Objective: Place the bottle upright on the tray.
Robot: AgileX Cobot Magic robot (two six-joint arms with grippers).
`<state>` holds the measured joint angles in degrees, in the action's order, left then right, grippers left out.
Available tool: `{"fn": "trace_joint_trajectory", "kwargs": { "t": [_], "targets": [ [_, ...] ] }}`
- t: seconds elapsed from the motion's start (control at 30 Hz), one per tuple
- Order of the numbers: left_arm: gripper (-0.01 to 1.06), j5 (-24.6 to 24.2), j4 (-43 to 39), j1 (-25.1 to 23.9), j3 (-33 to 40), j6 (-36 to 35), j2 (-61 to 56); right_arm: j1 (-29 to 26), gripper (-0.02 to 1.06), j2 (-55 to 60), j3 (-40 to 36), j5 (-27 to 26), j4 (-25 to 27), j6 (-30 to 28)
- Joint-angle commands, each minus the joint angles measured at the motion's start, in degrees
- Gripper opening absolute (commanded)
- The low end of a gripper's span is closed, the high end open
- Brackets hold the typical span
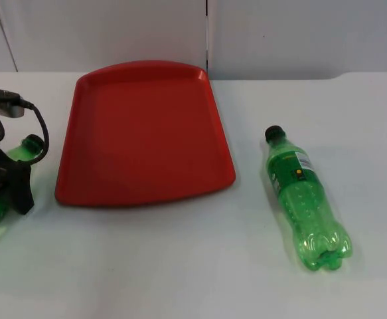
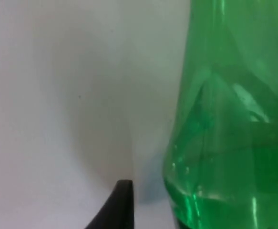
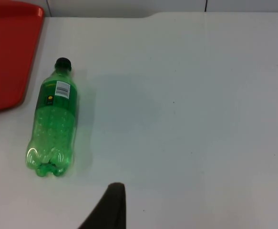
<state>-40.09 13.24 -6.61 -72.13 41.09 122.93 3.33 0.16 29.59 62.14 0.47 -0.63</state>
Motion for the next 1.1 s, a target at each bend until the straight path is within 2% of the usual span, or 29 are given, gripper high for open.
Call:
{"fn": "trace_joint_trajectory", "kwargs": {
  "t": [0.0,0.07,0.1,0.27,0.3,0.37,0.4,0.7,0.8,0.9,1.07],
  "targets": [
    [0.9,-0.14,0.71,-0.13,-0.27,0.01,-0.01,-0.4,1.05,-0.16,-0.16,-0.39,0.24,-0.24],
    [0.7,-0.99,0.71,-0.13,-0.27,-0.5,-0.01,-0.4,1.05,-0.16,-0.16,-0.39,0.24,-0.24],
    [0.7,-0.99,0.71,-0.13,-0.27,-0.5,-0.01,-0.4,1.05,-0.16,-0.16,-0.39,0.24,-0.24],
    [0.22,-4.43,0.71,-0.13,-0.27,-0.62,-0.23,-0.4,1.05,-0.16,-0.16,-0.39,0.24,-0.24],
    [0.22,-4.43,0.71,-0.13,-0.27,-0.62,-0.23,-0.4,1.05,-0.16,-0.16,-0.39,0.24,-0.24],
    [0.03,-5.82,1.1,-0.13,-0.27,-0.86,-0.7,-0.4,1.05,-0.16,-0.16,-0.39,0.24,-0.24],
    [0.0,-6.27,1.09,-0.13,-0.27,-0.86,-1.09,-0.4,1.05,-0.16,-0.16,-0.39,0.24,-0.24],
    [0.0,-9.46,3.3,-0.13,-0.27,-1.48,-9.49,-0.4,1.05,-0.16,-0.16,-0.39,0.24,-0.24],
    [0.0,-9.85,7.35,-0.13,-0.27,-1.15,-14.75,-0.4,1.05,-0.16,-0.16,-0.39,0.24,-0.24],
    [0.0,-9.57,15.64,-0.13,-0.27,2.69,-21.6,-0.4,1.05,-0.16,-0.16,-0.39,0.24,-0.24],
    [0.0,-6.16,26.05,-0.13,-0.27,7.67,-30.51,-0.4,1.05,-0.16,-0.16,-0.39,0.24,-0.24]
  ]
}}
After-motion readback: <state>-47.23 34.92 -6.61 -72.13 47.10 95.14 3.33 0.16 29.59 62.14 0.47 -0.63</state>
